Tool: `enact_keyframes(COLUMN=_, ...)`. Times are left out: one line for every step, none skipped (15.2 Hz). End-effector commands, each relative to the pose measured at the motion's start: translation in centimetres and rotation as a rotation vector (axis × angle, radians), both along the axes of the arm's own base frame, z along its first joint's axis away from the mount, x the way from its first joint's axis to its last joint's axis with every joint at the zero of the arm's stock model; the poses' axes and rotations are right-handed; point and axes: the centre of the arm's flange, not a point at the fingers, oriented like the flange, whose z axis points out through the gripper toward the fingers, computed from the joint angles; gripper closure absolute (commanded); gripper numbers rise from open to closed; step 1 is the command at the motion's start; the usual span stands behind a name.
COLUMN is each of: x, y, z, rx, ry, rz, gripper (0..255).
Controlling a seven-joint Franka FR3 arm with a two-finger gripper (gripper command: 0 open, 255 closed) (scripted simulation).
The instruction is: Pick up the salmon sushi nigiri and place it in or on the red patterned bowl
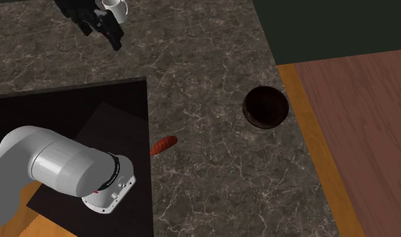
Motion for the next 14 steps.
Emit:
enact_keyframes(x=0.0, y=0.0, z=0.0, rx=0.0, ry=0.0, rz=0.0, gripper=0)
enact_keyframes(x=0.0, y=-0.9, z=-1.0, rx=0.005, ry=0.008, rz=-0.019, gripper=0)
enact_keyframes(x=0.0, y=-1.8, z=-2.0, rx=0.011, ry=0.017, rz=-0.039, gripper=0)
enact_keyframes(x=0.0, y=-2.8, z=-3.1, rx=0.016, ry=0.025, rz=-0.058, gripper=0)
enact_keyframes(x=-0.1, y=-3.7, z=-4.1, rx=0.021, ry=0.033, rz=-0.078, gripper=0)
enact_keyframes(x=-0.2, y=-4.6, z=-5.1, rx=0.027, ry=0.041, rz=-0.097, gripper=0)
enact_keyframes(x=-0.3, y=-5.5, z=-6.2, rx=0.032, ry=0.05, rz=-0.116, gripper=0)
enact_keyframes(x=-0.4, y=-6.4, z=-7.2, rx=0.037, ry=0.058, rz=-0.136, gripper=0)
enact_keyframes(x=-0.6, y=-7.2, z=-8.2, rx=0.043, ry=0.066, rz=-0.155, gripper=0)
enact_keyframes(x=-0.8, y=-8.1, z=-9.3, rx=0.048, ry=0.075, rz=-0.174, gripper=0)
enact_keyframes(x=-1.0, y=-9.0, z=-10.3, rx=0.054, ry=0.083, rz=-0.194, gripper=0)
enact_keyframes(x=-1.3, y=-9.8, z=-11.4, rx=0.059, ry=0.091, rz=-0.213, gripper=0)
enact_keyframes(x=-1.5, y=-10.6, z=-12.4, rx=0.064, ry=0.1, rz=-0.233, gripper=0)
enact_keyframes(x=-1.8, y=-11.5, z=-13.5, rx=0.07, ry=0.108, rz=-0.252, gripper=0)
